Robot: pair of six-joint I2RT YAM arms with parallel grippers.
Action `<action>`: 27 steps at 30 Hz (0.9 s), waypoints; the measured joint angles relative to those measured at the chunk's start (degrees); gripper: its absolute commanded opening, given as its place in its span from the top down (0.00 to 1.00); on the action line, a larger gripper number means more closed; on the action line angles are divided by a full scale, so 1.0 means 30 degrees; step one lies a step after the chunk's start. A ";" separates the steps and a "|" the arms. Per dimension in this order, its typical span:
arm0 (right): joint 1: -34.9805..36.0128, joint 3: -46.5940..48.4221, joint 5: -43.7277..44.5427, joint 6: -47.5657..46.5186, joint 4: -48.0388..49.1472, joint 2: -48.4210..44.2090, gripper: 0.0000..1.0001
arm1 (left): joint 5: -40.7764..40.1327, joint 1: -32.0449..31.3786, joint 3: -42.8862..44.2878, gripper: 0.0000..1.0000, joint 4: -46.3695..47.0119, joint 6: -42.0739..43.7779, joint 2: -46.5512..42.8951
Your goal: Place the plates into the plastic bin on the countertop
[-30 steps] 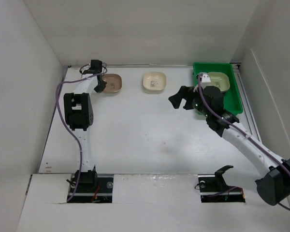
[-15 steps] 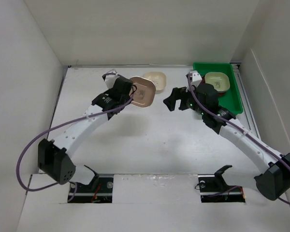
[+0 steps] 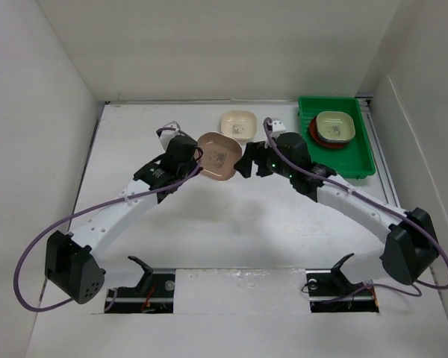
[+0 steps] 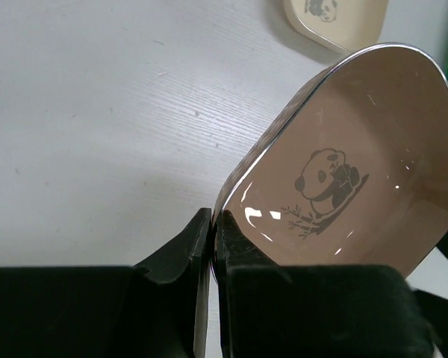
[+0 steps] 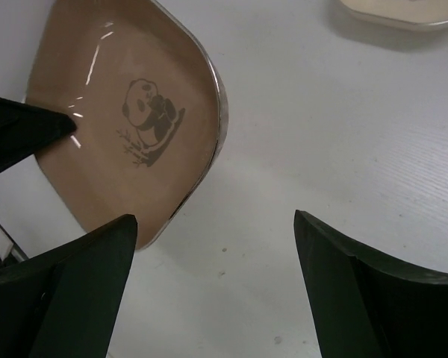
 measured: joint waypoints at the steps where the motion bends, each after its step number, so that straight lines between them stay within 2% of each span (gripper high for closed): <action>1: 0.0168 0.0073 0.0175 0.0197 0.0189 0.0474 0.12 | 0.0204 0.0000 -0.0131 1.00 0.0248 0.0058 -0.0189; 3: 0.0379 0.0313 0.0466 0.0590 0.0379 0.1450 0.19 | 0.0619 0.0000 -0.0364 1.00 0.0641 0.0153 -0.0561; 6: 0.0568 0.0517 0.0925 0.1464 0.1107 0.2900 0.40 | 0.1078 0.0000 -0.0663 1.00 0.1173 0.0452 -0.1013; 7: 0.0627 0.0576 0.0962 0.1843 0.1384 0.3286 0.71 | 0.1173 0.0000 -0.0780 1.00 0.1260 0.0532 -0.1078; 9: 0.0831 0.0831 0.0954 0.2557 0.1909 0.3920 0.98 | 0.1450 0.0000 -0.1064 1.00 0.1515 0.0656 -0.1129; 10: 0.0984 0.0969 0.1479 0.3155 0.2200 0.4095 1.00 | 0.1472 0.0000 -0.1202 1.00 0.1319 0.0714 -0.1122; 11: 0.0976 0.1086 0.1858 0.3526 0.2586 0.4138 1.00 | 0.1574 0.0000 -0.1362 0.91 0.1086 0.0692 -0.1151; 12: 0.0969 0.1202 0.2157 0.3723 0.2754 0.4131 1.00 | 0.1829 0.0000 -0.1428 0.62 0.1129 0.0656 -0.1144; 13: 0.0954 0.1260 0.2463 0.3752 0.2812 0.4109 1.00 | 0.1923 0.0000 -0.1428 0.47 0.1246 0.0816 -0.1151; 15: 0.0801 0.1268 0.2980 0.3810 0.2739 0.4102 1.00 | 0.2018 0.0000 -0.1428 0.01 0.1792 0.0801 -0.1290; 20: -0.1137 0.1545 0.3650 0.3869 0.1610 0.4102 1.00 | 0.1916 -0.0007 -0.1180 0.00 0.2353 0.0707 -0.1246; 24: -0.5362 0.2732 0.4153 0.3045 0.0131 0.4175 1.00 | 0.1719 0.0000 -0.0568 0.00 0.2295 0.0707 -0.0794; 27: -0.8954 0.5268 0.4328 0.1443 -0.1188 0.5122 1.00 | 0.1698 0.0000 -0.0182 0.00 0.2288 0.0758 -0.0299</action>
